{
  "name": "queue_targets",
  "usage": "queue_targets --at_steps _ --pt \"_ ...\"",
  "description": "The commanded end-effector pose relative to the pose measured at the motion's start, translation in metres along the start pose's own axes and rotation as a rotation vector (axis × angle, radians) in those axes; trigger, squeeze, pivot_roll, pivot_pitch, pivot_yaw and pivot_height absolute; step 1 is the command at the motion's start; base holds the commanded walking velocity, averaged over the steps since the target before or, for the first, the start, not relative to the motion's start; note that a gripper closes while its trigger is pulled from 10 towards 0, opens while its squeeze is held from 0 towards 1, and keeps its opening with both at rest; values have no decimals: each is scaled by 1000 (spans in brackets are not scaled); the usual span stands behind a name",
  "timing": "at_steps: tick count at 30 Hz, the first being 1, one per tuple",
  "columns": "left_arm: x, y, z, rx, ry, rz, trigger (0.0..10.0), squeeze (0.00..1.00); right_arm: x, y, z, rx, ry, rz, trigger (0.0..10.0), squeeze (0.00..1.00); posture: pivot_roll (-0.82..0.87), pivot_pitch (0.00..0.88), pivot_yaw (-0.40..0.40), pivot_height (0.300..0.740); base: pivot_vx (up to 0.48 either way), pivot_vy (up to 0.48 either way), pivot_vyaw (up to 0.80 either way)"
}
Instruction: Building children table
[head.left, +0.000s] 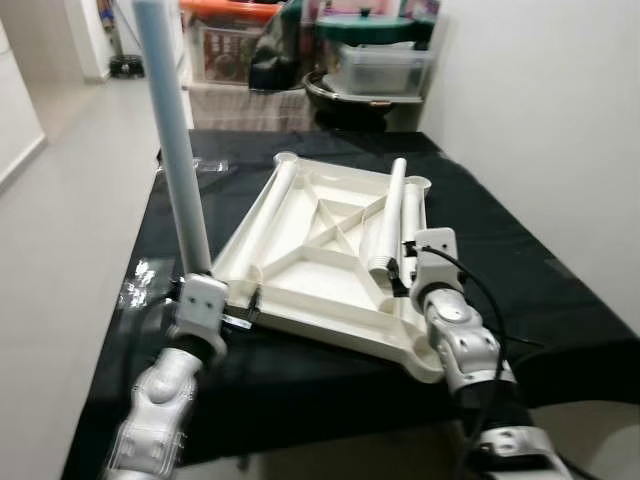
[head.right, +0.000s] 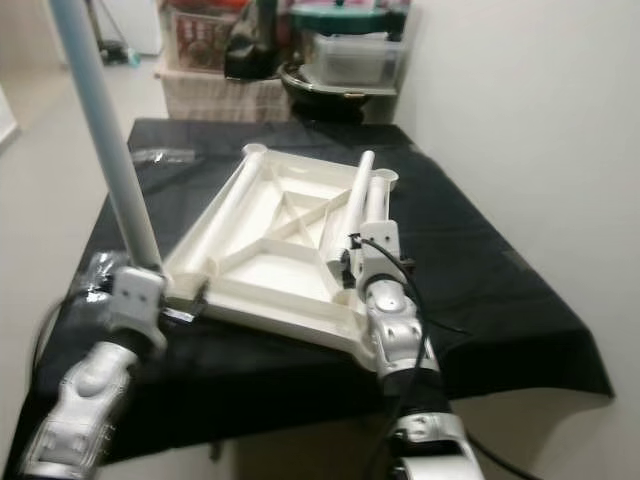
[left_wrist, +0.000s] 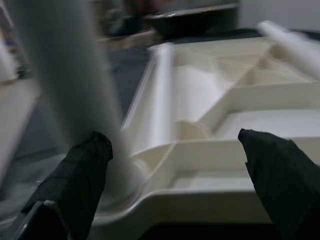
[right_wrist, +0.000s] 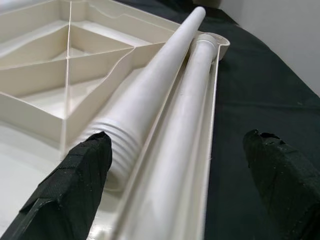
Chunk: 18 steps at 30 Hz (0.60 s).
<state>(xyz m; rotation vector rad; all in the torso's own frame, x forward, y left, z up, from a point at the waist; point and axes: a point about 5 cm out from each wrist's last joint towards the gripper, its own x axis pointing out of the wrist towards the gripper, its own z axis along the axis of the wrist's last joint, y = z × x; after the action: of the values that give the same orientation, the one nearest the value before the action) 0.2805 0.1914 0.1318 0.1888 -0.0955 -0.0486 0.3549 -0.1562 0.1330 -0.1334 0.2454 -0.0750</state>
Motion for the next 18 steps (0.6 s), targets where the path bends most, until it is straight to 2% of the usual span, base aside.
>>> queue_targets --at_steps 1,3,6,10,12,13,14,18 --pt "2 -3 0 -9 -2 -8 10000 0 1 -9 -5 9 35 -19 10000 0 30 0 -104 740 0 0 0" --pt "3 -6 0 -6 -2 -12 10000 0 3 -9 -4 49 53 -13 10000 0 27 0 -104 740 0 0 0" --pt "3 -9 -2 -5 2 -17 10000 0 5 -10 3 28 27 -6 10000 0 27 0 -104 740 0 0 0" --pt "4 -18 -1 -18 -5 -36 10000 0 10 -14 21 -115 -67 20 10000 0 28 0 -108 740 0 0 0" --pt "5 -20 -1 -19 -6 -41 10000 0 11 -14 24 -136 -80 27 10000 0 28 0 -108 740 0 0 0" --pt "5 -24 -1 -25 -6 -52 10000 0 12 -9 29 -188 -104 71 10000 0 28 0 -110 740 0 0 0" --pt "4 -32 -1 -36 -8 -81 10000 0 12 3 35 -289 -138 152 10000 0 26 0 -108 740 0 0 0" --pt "3 -39 -1 -37 -8 -112 10000 0 14 9 38 -342 -155 173 10000 0 32 0 -112 740 0 0 0"
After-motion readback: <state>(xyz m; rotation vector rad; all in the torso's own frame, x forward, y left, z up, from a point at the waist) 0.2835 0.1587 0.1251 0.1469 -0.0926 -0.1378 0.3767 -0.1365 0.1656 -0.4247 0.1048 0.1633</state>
